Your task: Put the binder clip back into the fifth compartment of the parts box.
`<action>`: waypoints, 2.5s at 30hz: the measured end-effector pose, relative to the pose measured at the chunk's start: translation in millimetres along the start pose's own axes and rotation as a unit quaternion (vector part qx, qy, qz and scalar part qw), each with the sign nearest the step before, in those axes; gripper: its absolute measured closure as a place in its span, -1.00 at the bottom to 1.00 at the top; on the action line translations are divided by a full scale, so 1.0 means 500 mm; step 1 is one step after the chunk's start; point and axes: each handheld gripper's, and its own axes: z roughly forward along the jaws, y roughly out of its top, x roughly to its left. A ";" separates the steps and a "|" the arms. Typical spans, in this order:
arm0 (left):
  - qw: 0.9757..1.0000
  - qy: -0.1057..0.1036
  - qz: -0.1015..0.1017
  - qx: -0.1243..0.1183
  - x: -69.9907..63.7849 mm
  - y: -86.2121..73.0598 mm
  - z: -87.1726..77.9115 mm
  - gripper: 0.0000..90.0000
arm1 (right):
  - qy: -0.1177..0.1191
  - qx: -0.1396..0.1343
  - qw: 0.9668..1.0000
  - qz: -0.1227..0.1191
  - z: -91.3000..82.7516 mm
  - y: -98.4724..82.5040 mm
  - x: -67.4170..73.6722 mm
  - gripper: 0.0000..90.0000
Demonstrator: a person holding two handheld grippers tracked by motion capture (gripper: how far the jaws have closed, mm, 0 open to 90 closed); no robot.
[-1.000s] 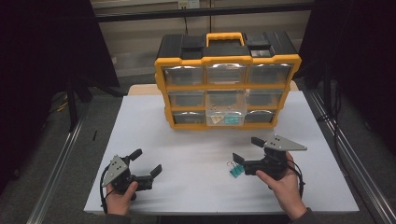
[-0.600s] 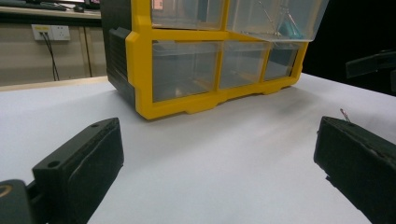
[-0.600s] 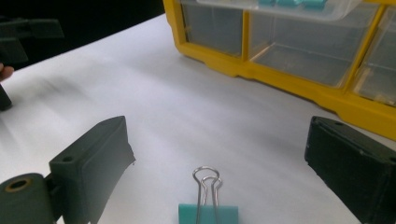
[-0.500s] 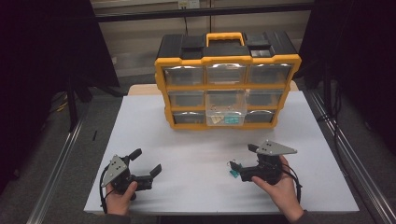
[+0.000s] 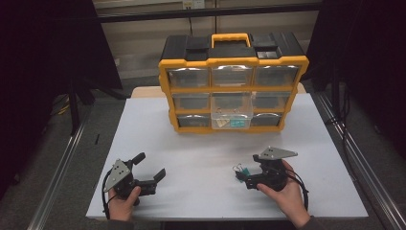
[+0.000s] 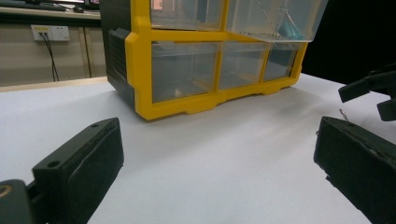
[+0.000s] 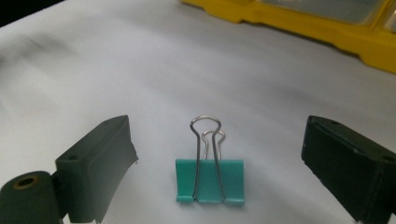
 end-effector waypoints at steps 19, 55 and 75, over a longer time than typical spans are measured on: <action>1.000 -0.005 -0.004 -0.001 0.000 -0.002 0.002 -0.96 | -0.011 0.072 0.997 -0.020 0.031 -0.017 0.008 -0.25; 1.000 -0.005 0.003 0.002 -0.001 0.000 0.001 -0.96 | 0.013 0.015 1.000 -0.016 0.016 -0.009 0.005 0.11; 1.000 -0.003 0.003 0.002 0.000 -0.001 0.004 -0.96 | 0.029 -0.102 0.994 0.004 -0.030 0.028 0.000 0.11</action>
